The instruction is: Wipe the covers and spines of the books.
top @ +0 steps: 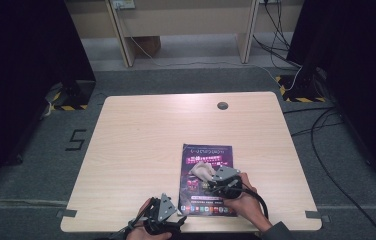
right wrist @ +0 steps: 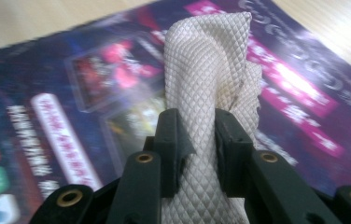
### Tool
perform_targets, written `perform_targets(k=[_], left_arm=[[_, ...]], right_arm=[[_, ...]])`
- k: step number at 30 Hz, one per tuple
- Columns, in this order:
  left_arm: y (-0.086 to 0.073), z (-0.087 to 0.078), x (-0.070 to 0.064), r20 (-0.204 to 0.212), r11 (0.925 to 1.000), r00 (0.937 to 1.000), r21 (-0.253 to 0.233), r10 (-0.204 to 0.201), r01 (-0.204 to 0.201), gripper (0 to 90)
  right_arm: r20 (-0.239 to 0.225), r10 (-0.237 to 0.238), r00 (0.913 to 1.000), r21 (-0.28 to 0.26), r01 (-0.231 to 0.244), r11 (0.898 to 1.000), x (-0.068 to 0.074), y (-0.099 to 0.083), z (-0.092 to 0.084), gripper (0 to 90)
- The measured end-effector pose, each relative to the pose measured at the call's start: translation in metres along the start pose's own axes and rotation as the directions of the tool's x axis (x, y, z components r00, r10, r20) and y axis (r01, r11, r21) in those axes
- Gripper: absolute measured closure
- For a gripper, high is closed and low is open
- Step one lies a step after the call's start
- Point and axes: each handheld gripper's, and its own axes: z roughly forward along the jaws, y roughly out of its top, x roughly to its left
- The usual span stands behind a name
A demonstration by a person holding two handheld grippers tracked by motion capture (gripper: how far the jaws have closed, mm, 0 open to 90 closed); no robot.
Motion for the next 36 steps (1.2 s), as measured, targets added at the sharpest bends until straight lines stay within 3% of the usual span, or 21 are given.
perform_targets(k=[4, 7, 11, 13, 17, 20, 24, 28, 31, 36], left_arm=[[-0.001, -0.002, 0.0, -0.002, 1.0, 1.0, -0.003, -0.003, 0.003, 21.6], [-0.002, -0.003, 0.0, -0.003, 1.0, 1.0, -0.005, -0.004, 0.004, 21.6], [-0.002, -0.004, -0.001, -0.001, 1.0, 1.0, -0.003, -0.001, 0.001, 21.6], [-0.002, -0.003, -0.001, -0.001, 1.0, 1.0, 0.002, 0.002, -0.002, 21.6], [-0.003, -0.002, -0.002, -0.002, 1.0, 1.0, 0.008, 0.004, -0.004, 21.6], [-0.003, -0.002, -0.001, -0.005, 0.9999, 0.9999, 0.01, 0.01, -0.01, 21.6], [-0.003, -0.002, -0.001, -0.007, 0.9998, 0.9999, 0.016, 0.015, -0.015, 21.5], [-0.003, -0.001, -0.001, -0.004, 0.9995, 0.9998, 0.023, 0.021, -0.021, 21.5], [-0.003, 0.001, -0.002, -0.005, 0.9989, 0.9995, 0.035, 0.033, -0.033, 21.3], [-0.003, 0.002, -0.003, 0.001, 0.9986, 0.9993, 0.037, 0.037, -0.037, 21.3]], right_arm=[[-0.055, -0.019, 0.9983, -0.013, 0.018, 1.0, 0.021, 0.005, 0.002, 73.3], [-0.085, -0.059, 0.9947, -0.021, 0.057, 0.998, 0.034, 0.008, 0.002, 73.1], [-0.141, -0.066, 0.9878, -0.028, 0.063, 0.998, 0.047, 0.01, 0.002, 72.4], [-0.14, -0.082, 0.9868, -0.032, 0.079, 0.996, 0.051, 0.011, 0.001, 72.4], [-0.164, -0.059, 0.9847, -0.028, 0.055, 0.998, 0.047, 0.011, 0.002, 73.3], [-0.129, -0.064, 0.9896, -0.027, 0.061, 0.998, 0.039, 0.01, 0.003, 73.3], [-0.077, -0.02, 0.9968, -0.017, 0.019, 1.0, 0.021, 0.005, 0.002, 73.3], [-0.052, 0.005, 0.9986, -0.02, -0.006, 1.0, 0.009, 0.001, 0.001, 73.3], [-0.048, -0.012, 0.9988, -0.01, 0.011, 1.0, 0.013, 0.002, 0.0, 72.9], [-0.101, -0.044, 0.9939, -0.017, 0.043, 0.999, 0.033, 0.007, 0.001, 72.7]])
